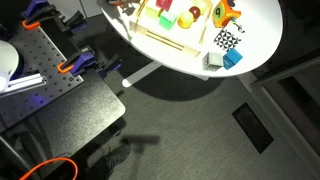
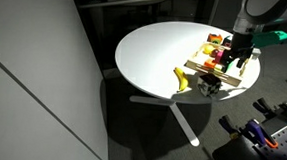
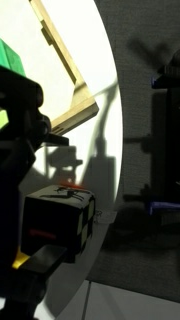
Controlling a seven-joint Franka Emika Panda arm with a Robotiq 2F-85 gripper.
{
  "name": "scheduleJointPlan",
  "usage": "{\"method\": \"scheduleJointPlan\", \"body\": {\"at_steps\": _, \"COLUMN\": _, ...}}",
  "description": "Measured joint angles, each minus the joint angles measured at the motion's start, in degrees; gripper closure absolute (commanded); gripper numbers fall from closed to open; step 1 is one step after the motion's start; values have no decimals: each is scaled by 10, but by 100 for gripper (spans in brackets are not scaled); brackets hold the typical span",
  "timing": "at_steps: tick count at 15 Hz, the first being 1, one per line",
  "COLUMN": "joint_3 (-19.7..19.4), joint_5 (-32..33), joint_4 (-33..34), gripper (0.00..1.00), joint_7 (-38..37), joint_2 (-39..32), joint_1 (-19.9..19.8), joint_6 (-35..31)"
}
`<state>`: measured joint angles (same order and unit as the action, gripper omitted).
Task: Pick up the square plush toy on the left and put it in the box
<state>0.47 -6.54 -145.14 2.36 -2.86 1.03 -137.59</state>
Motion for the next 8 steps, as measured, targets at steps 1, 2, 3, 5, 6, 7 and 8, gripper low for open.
{"method": "scheduleJointPlan", "body": {"at_steps": 1, "joint_3": 0, "joint_5": 0, "joint_4": 0, "gripper": 0, "joint_7": 0, "joint_2": -1, "joint_1": 0, "joint_6": 0}}
{"method": "scheduleJointPlan", "body": {"at_steps": 2, "joint_3": 0, "joint_5": 0, "joint_4": 0, "gripper": 0, "joint_7": 0, "joint_2": -2, "joint_1": 0, "joint_6": 0}}
{"method": "scheduleJointPlan", "body": {"at_steps": 3, "joint_3": 0, "joint_5": 0, "joint_4": 0, "gripper": 0, "joint_7": 0, "joint_2": -4, "joint_1": 0, "joint_6": -1}}
{"method": "scheduleJointPlan", "body": {"at_steps": 5, "joint_3": 2, "joint_5": 0, "joint_4": 1, "gripper": 0, "joint_7": 0, "joint_2": -10, "joint_1": 1, "joint_6": -6}}
{"method": "scheduleJointPlan", "body": {"at_steps": 6, "joint_3": 3, "joint_5": 0, "joint_4": 1, "gripper": 0, "joint_7": 0, "joint_2": -15, "joint_1": 1, "joint_6": -10}}
{"method": "scheduleJointPlan", "body": {"at_steps": 7, "joint_3": 5, "joint_5": -1, "joint_4": 2, "gripper": 0, "joint_7": 0, "joint_2": -19, "joint_1": 1, "joint_6": -17}}
{"method": "scheduleJointPlan", "body": {"at_steps": 8, "joint_3": 7, "joint_5": -1, "joint_4": 3, "gripper": 0, "joint_7": 0, "joint_2": -24, "joint_1": 2, "joint_6": -26}}
